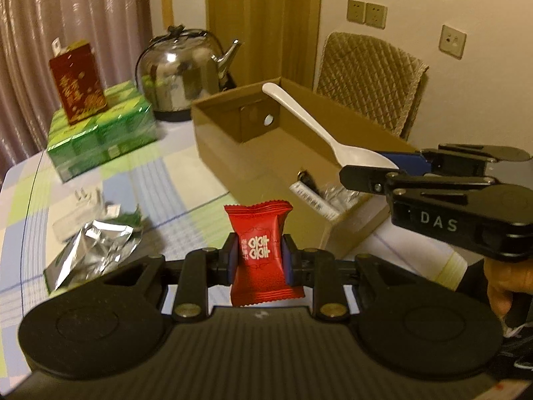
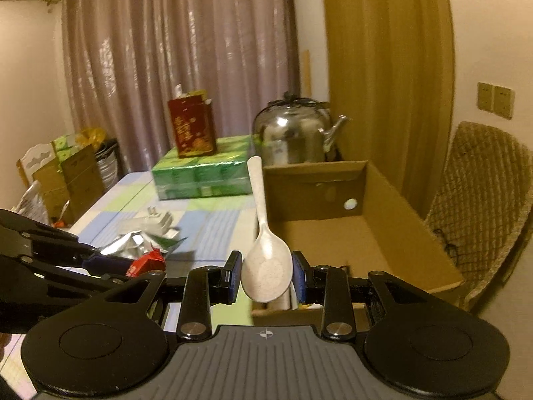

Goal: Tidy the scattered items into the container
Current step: 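Carry both into the cardboard box, open the left tool while the right tool releases the spoon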

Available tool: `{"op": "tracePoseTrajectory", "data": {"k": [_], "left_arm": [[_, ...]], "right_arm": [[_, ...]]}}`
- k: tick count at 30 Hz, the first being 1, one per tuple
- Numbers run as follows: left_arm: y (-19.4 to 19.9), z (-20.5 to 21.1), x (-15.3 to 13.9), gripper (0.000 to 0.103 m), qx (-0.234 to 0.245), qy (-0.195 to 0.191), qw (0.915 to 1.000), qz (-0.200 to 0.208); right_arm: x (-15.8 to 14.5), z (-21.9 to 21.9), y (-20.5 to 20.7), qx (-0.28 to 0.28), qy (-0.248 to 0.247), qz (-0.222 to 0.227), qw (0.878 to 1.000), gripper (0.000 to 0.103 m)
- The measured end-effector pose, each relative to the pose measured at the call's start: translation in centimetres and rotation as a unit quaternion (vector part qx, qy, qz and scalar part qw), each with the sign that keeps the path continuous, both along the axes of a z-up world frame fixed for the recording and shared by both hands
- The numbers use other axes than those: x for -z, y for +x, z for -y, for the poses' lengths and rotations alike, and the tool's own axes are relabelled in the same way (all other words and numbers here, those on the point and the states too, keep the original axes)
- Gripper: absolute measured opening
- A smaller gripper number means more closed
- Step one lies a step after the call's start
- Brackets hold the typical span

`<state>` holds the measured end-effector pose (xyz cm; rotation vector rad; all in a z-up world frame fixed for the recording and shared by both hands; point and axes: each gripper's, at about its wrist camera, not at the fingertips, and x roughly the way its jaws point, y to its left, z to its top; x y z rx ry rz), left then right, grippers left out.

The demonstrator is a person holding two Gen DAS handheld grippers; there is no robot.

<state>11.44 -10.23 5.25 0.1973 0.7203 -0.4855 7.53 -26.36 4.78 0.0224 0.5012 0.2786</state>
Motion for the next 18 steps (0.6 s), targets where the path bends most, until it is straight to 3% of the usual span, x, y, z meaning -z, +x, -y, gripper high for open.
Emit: {"op": "tracePoseTrajectory", "data": {"k": [18], "left_arm": [[4.9,7.5,-0.8,0.022,0.042,-0.025,0.9988,0.008]], "right_arm": [[0.3,7.3,3.7,0.060,-0.010,0.002,0.998,0.028]]}}
